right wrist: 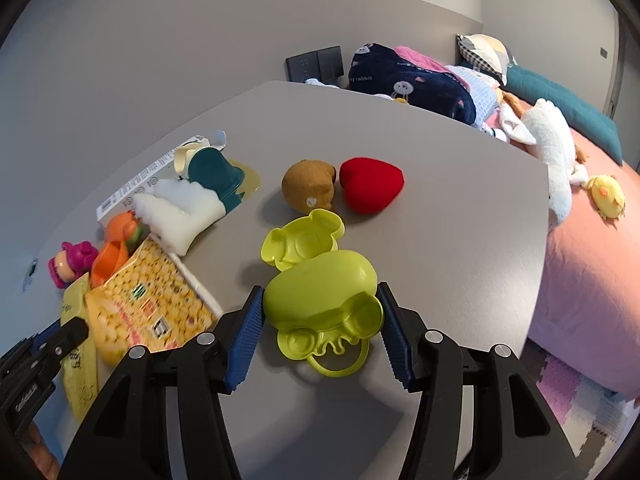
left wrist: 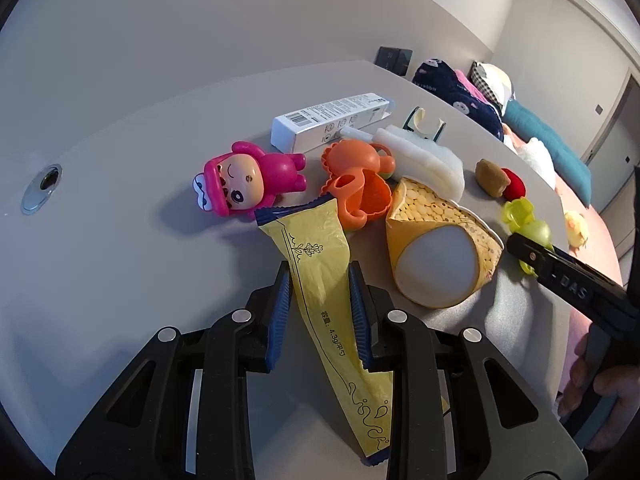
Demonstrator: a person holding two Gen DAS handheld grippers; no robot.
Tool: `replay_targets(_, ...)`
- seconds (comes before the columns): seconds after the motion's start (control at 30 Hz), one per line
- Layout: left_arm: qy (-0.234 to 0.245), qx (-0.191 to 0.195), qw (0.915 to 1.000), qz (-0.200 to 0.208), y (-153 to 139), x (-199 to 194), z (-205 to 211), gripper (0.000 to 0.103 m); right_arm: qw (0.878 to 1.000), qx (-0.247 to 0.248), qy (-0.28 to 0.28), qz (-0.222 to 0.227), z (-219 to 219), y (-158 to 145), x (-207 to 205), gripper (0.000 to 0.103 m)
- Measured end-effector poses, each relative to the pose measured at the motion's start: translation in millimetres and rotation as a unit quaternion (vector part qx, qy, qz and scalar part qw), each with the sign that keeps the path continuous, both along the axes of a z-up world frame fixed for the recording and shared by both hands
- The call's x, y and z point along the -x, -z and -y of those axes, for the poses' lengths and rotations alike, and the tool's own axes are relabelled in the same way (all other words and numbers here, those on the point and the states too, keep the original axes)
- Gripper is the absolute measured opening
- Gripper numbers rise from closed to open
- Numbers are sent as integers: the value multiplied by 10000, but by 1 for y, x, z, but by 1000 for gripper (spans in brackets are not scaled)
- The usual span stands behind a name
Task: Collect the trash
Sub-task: 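Grasp the lime-green toy with the right tool while the left tool holds the wrapper, then carry wrapper and green toy over the bin and open both tools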
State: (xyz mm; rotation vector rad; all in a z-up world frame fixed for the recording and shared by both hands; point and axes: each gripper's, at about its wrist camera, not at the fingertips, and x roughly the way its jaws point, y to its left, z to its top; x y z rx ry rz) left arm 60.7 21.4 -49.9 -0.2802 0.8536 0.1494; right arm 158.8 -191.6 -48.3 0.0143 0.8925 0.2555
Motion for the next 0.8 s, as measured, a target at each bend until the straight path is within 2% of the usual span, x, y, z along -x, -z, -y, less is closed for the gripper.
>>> replay_targets(0.37, 78, -26, 9998, 198, -17, 26, 18, 28, 9996, -247, 40, 160, 22, -18, 42, 57)
replay_targets(0.8, 559, -14, 9981, 259, -22, 48, 70, 28, 9980, -465, 263, 331, 67, -33, 94, 57)
